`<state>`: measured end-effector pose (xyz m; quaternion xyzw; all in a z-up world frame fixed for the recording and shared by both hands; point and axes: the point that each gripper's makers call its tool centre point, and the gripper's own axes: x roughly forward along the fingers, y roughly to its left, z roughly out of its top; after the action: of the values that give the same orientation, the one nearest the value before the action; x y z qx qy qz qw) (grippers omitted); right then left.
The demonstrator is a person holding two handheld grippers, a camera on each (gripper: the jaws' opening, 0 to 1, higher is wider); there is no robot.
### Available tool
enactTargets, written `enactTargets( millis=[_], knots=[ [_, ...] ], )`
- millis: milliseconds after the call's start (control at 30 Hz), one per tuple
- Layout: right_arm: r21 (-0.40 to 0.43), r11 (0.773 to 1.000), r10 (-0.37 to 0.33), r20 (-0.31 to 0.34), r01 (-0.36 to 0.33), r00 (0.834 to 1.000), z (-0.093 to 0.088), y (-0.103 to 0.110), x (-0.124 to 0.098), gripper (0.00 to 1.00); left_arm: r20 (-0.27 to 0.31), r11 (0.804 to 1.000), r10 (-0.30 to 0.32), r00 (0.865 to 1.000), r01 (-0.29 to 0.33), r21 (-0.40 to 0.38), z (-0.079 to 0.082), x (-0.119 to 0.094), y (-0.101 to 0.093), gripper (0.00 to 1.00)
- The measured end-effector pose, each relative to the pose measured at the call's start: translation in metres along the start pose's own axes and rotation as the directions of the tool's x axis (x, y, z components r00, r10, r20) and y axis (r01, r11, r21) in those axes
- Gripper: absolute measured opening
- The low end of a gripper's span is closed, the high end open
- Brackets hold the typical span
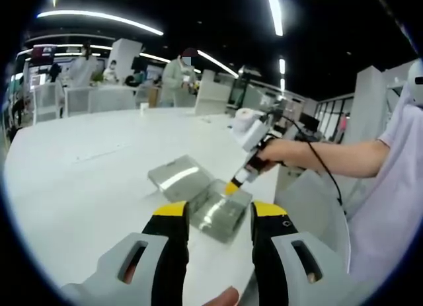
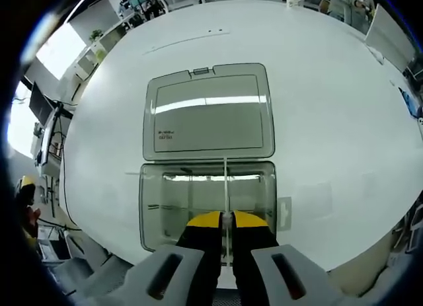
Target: Insert the divider into the dual guide fixture by aligning both edges with the guide slots and pushing it downward to the bottom, including one-sided entry, uneven engagement, binding, and posture correction.
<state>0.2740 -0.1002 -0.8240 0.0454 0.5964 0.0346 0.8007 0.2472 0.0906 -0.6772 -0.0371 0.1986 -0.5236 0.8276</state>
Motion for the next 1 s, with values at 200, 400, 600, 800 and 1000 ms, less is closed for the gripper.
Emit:
enactTargets(
  millis=[200, 400, 600, 800, 1000],
  knots=[
    [0.003, 1.000, 0.001, -0.001, -0.001, 1.000, -0.001, 0.000, 0.001, 0.00, 0.000, 1.000, -0.001, 1.000, 0.001, -0.004, -0.001, 0.001, 0.000, 0.35],
    [0.010, 1.000, 0.004, -0.006, -0.004, 1.000, -0.005, 0.000, 0.007, 0.00, 0.002, 1.000, 0.001, 1.000, -0.001, -0.004, 0.000, 0.000, 0.002, 0.35],
    [0.017, 1.000, 0.015, -0.015, -0.015, 1.000, -0.008, -0.001, 0.010, 0.00, 0.005, 1.000, 0.008, 1.000, -0.008, -0.003, 0.001, -0.002, 0.003, 0.35],
    [0.007, 1.000, 0.013, -0.019, -0.013, 1.000, -0.009, -0.001, 0.016, 0.00, 0.007, 1.000, 0.010, 1.000, -0.010, -0.003, 0.001, -0.003, 0.003, 0.35],
    [0.003, 1.000, 0.013, -0.021, -0.013, 1.000, -0.010, -0.002, 0.020, 0.00, 0.011, 1.000, 0.015, 1.000, -0.015, -0.004, 0.002, -0.004, 0.004, 0.35]
  ],
)
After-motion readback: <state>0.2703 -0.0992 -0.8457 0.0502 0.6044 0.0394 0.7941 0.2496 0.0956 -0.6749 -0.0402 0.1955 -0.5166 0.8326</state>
